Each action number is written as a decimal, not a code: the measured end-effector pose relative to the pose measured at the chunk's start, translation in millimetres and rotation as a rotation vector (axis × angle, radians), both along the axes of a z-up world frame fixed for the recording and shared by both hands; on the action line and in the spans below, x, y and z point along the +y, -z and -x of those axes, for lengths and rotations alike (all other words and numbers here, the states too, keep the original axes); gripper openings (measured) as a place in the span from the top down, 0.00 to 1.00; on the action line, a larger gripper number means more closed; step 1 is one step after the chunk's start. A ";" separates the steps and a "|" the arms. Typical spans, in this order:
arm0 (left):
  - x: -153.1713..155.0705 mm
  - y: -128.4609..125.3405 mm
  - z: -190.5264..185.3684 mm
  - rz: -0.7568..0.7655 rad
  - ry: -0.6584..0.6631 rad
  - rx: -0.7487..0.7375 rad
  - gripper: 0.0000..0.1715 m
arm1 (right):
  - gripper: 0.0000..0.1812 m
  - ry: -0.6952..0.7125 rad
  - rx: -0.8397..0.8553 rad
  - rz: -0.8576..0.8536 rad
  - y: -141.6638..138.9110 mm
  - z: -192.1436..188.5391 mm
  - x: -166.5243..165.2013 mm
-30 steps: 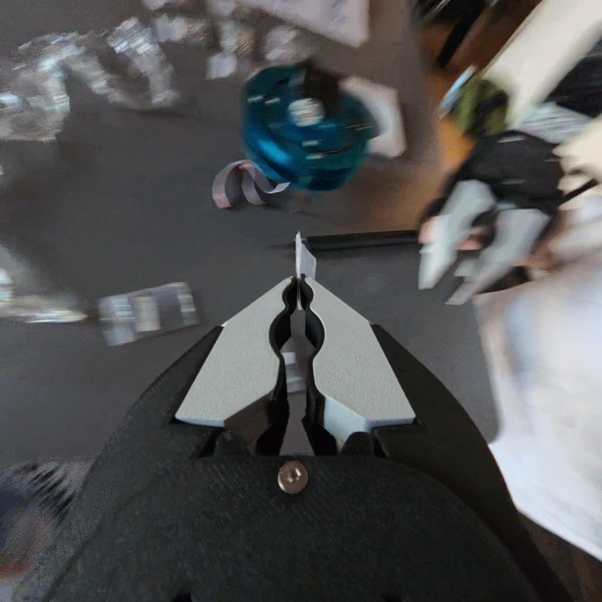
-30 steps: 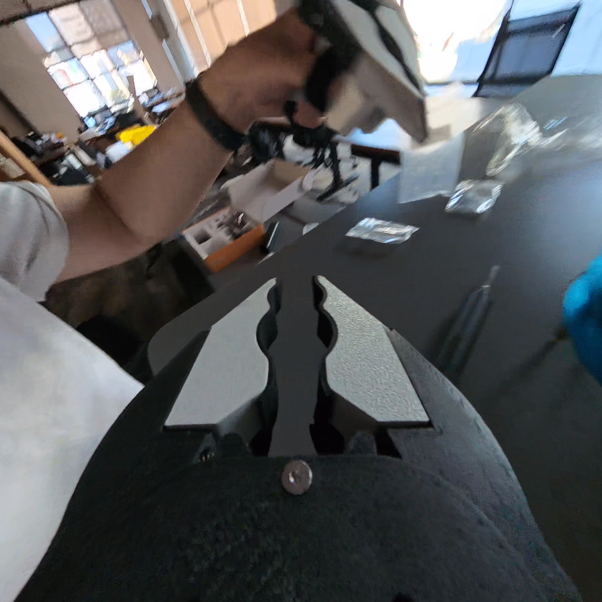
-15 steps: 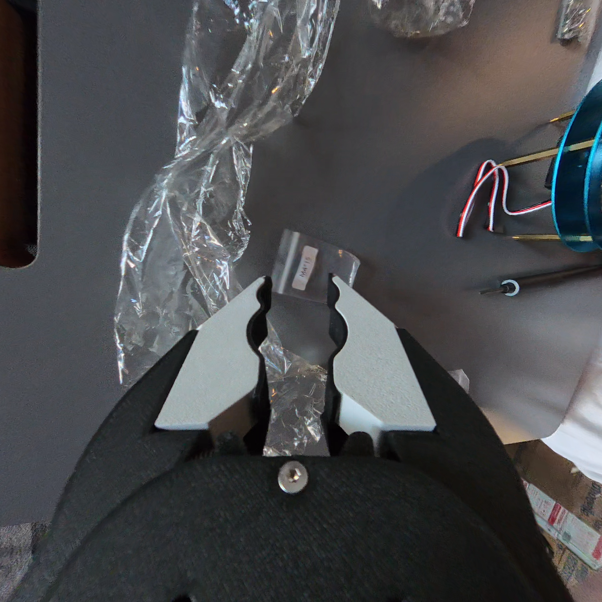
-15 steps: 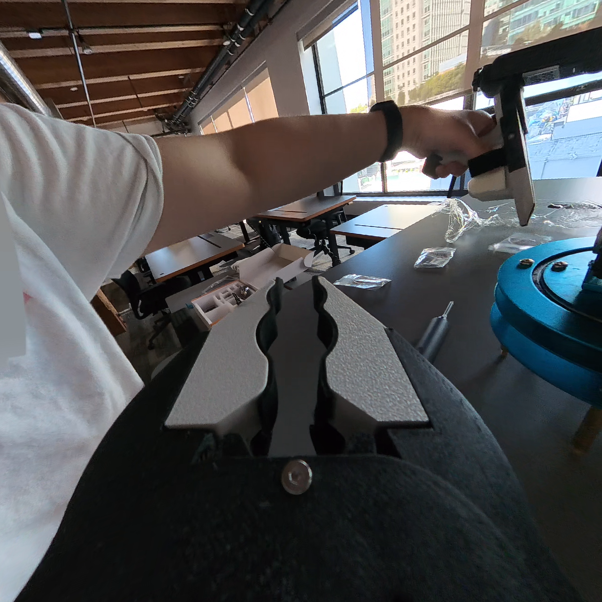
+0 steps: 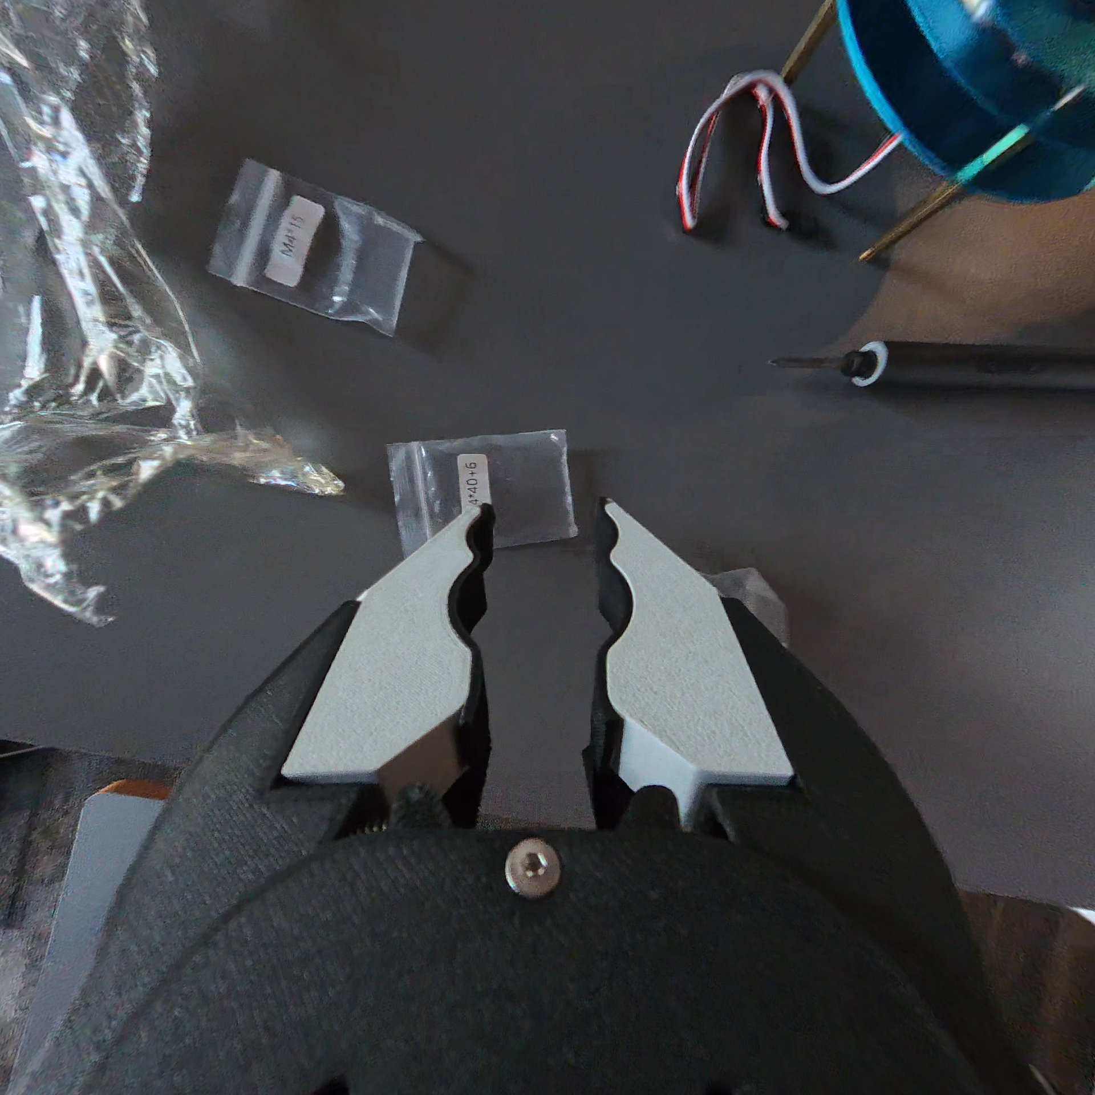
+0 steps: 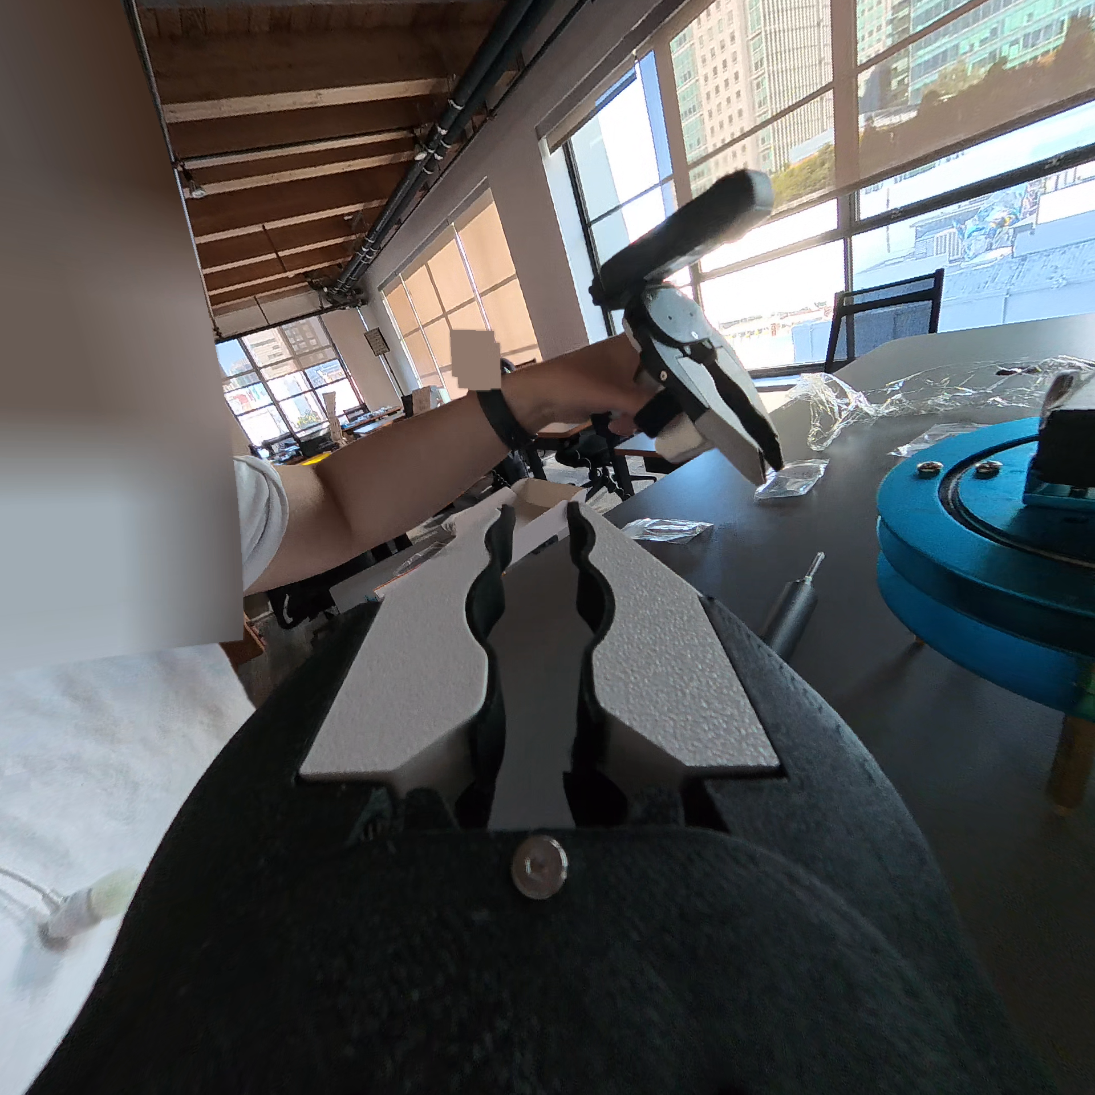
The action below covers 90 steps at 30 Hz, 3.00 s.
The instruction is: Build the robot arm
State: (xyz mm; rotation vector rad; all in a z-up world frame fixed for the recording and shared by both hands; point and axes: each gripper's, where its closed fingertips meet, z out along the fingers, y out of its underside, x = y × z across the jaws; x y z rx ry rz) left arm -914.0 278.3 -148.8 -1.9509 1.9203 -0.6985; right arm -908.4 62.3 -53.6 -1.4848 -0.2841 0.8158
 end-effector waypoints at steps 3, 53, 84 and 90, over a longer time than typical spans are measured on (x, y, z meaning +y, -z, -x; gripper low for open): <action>3.7 6.0 -8.4 -0.092 0.056 -0.009 0.83 | 0.91 0.017 -0.001 -0.004 -0.4 -1.8 0.9; -16.1 7.9 60.4 -0.179 -0.018 -0.078 0.90 | 0.90 -0.028 0.073 -0.050 -10.5 -2.5 -7.1; -234.2 -87.1 543.0 -0.685 -1.294 -0.723 0.61 | 0.83 0.156 -0.178 -0.116 -3.2 4.0 -1.4; -381.5 -79.3 562.7 -0.688 -1.533 -0.713 0.53 | 0.85 0.041 -0.290 -0.170 0.4 33.4 -13.7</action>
